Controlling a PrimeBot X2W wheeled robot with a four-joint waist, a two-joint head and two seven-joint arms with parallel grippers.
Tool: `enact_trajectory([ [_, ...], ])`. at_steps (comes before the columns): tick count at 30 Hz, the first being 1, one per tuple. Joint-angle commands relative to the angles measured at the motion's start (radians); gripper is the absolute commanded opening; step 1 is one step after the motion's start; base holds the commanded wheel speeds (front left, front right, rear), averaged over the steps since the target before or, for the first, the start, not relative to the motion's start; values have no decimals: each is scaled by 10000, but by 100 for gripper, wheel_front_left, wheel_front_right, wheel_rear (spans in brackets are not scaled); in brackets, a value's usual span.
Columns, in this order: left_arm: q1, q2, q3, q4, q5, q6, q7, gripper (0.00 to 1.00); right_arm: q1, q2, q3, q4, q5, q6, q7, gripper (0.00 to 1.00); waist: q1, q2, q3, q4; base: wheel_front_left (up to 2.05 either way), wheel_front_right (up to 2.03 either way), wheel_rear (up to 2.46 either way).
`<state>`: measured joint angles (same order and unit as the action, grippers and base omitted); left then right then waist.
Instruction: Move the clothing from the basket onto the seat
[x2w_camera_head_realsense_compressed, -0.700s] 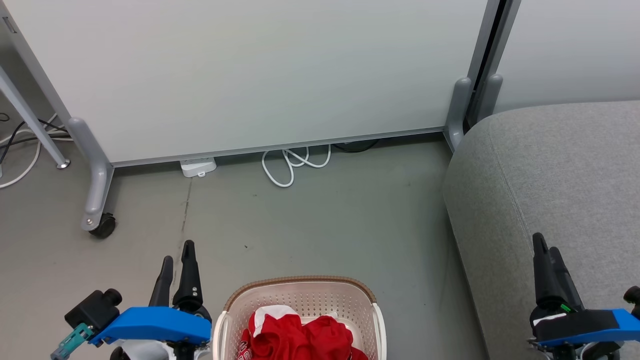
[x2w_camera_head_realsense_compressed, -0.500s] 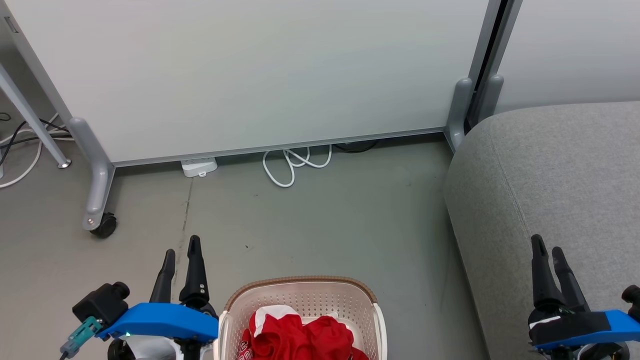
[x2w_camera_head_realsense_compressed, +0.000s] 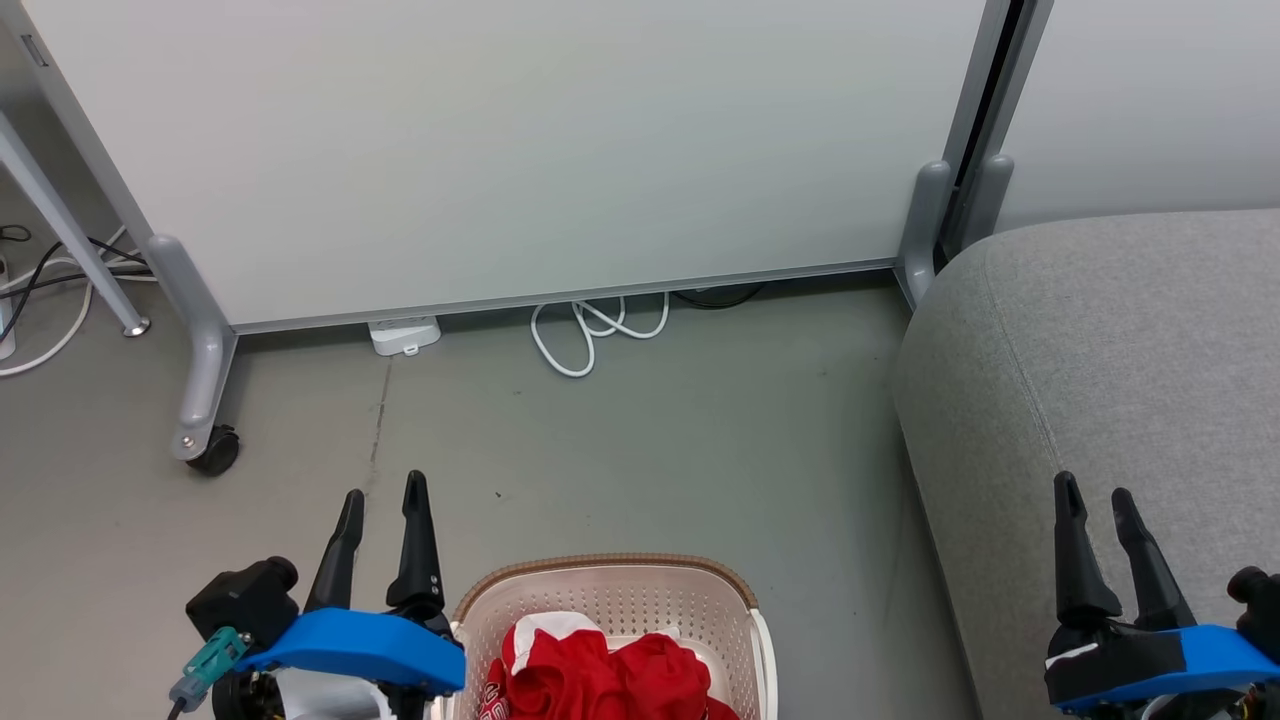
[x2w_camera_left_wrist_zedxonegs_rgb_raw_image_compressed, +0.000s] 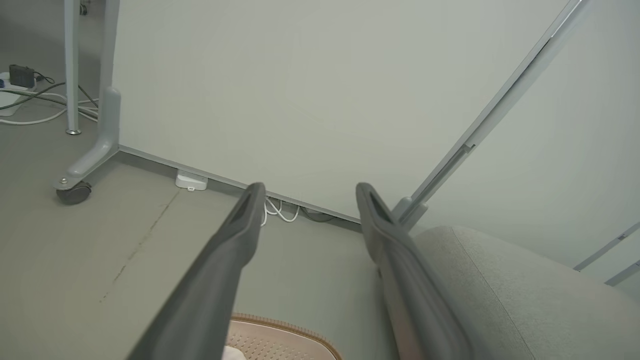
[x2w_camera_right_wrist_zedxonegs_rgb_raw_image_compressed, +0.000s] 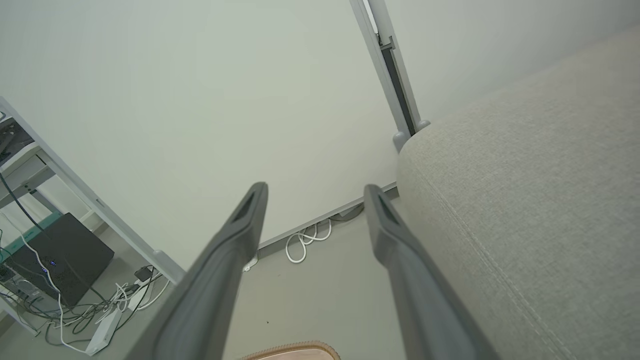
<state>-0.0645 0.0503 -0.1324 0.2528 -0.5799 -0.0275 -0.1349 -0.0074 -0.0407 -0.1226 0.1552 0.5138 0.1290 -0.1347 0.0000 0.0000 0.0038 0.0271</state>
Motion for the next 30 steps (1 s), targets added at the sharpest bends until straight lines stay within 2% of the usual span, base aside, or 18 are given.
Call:
enact_trajectory([
  [1, -261, 55, -56, -54, 360, 19, -106, 100, 32, -88, 11, -143, -409, 15, -105, 100, 0, 0, -4, 9, 0, 0, 0],
  [16, -304, 47, -322, 91, 1678, 53, -484, 100, 193, -100, -1, -82, -2012, 18, -486, 100, 0, 0, -31, 92, 0, 0, 0],
  [30, -318, 2, -392, 266, 1858, -108, -798, 100, 294, -109, 8, -48, -3077, 22, -800, 100, 0, 0, -33, 132, 0, 0, 0],
])
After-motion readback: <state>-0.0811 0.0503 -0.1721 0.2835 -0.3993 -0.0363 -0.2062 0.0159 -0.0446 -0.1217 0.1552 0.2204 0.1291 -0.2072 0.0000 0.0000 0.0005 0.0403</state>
